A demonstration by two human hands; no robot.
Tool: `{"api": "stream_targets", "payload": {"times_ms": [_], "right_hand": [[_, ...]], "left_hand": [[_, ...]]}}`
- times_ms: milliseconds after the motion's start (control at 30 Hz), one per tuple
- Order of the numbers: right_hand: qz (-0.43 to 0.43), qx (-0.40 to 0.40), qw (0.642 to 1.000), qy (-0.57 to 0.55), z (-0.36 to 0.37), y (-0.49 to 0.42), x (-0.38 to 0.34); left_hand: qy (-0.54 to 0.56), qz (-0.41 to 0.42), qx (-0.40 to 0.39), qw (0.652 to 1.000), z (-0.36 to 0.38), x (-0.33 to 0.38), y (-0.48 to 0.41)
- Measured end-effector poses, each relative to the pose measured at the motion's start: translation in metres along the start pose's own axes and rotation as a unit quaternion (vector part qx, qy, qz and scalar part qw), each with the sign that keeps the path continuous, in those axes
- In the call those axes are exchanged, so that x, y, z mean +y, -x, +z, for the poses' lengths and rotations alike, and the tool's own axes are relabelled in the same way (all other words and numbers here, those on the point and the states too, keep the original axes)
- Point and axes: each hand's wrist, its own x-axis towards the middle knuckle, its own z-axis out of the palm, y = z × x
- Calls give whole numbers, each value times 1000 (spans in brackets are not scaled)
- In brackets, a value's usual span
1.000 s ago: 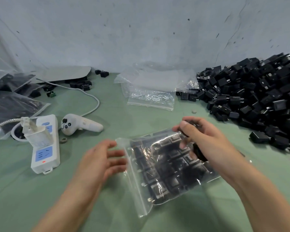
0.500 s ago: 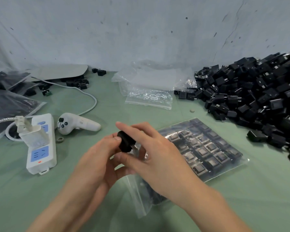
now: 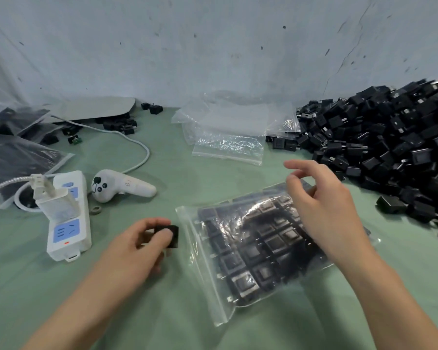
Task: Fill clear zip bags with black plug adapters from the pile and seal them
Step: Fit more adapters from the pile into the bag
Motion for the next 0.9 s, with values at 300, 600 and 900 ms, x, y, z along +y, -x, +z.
{"api": "stream_targets", "payload": {"times_ms": [300,600,900], "right_hand": [[2,-22,998,53,6,6,8],[11,-20,997,72,6,6,12],[-15,-58,997,46,14,13,0]], "left_hand": [[279,-108,-44,953,29,4,1],[259,-72,-9,963,68,13,5],[-25,56,89,994,77,5,8]]}}
